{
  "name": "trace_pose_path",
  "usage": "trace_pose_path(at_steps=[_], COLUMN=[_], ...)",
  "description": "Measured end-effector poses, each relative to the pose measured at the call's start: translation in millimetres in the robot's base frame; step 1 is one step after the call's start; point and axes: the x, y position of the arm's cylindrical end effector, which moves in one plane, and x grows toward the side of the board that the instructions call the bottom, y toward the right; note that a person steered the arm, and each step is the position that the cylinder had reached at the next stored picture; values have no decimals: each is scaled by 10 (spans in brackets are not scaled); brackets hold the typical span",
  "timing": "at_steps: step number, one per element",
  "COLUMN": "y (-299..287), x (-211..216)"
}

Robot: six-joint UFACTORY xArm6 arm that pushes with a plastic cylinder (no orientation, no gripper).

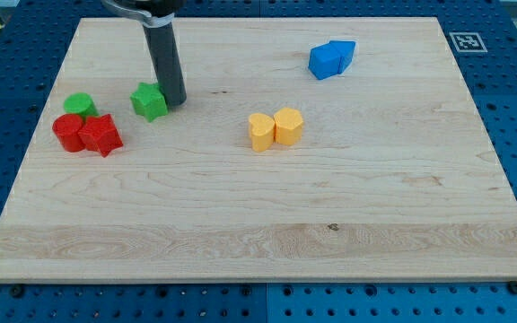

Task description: Move green star towards center left

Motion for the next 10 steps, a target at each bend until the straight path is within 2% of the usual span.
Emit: trace_pose_path(at_steps=[10], y=[-599], x=[55])
